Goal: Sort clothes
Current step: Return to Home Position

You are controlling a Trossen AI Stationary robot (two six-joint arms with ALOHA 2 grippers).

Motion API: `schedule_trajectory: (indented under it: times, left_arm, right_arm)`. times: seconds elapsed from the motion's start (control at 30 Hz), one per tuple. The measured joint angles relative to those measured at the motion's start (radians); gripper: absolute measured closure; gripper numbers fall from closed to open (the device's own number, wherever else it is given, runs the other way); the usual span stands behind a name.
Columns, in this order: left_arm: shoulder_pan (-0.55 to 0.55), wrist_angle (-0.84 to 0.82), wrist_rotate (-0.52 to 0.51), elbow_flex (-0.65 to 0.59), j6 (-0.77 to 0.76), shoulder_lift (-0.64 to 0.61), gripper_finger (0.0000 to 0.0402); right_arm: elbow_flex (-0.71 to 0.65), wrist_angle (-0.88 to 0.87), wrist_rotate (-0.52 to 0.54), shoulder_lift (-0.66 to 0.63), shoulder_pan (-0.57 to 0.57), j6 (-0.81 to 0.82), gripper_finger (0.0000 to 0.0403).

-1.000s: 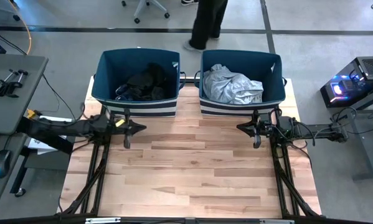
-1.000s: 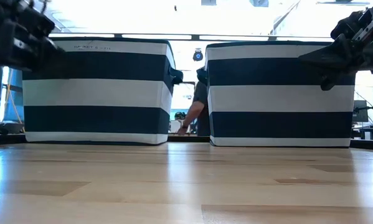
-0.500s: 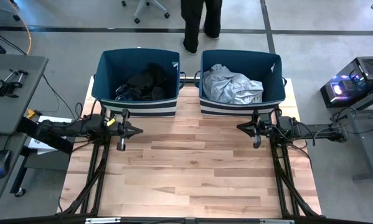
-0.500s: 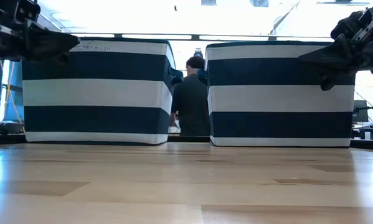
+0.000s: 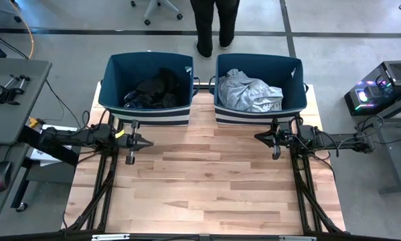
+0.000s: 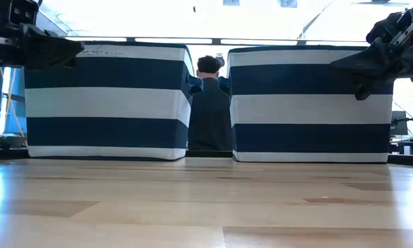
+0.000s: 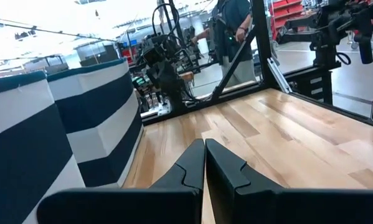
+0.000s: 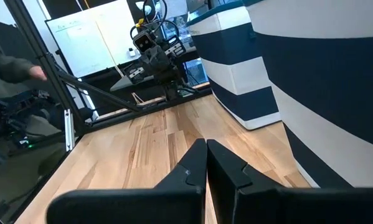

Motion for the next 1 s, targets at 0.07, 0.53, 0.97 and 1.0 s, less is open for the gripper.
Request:
schedule_trajectory:
  times: [0.07,0.53,0.97,1.0]
  left_arm:
    - [0.000,0.000,0.000,0.000,0.000,0.000,0.0398]
    - [-0.046,-0.006,-0.003,0.000,0.000,0.049,0.0398]
    - [-0.046,-0.005,-0.003,0.000,0.000,0.051,0.0398]
    - [-0.046,-0.005,-0.003,0.000,0.000,0.051,0.0398]
  right_arm:
    - [0.000,0.000,0.000,0.000,0.000,-0.002,0.0402]
    - [0.000,0.000,0.000,0.000,0.000,-0.002,0.0402]
    - [0.000,0.000,0.000,0.000,0.000,0.000,0.0402]
    - [0.000,0.000,0.000,0.000,0.000,-0.002,0.0402]
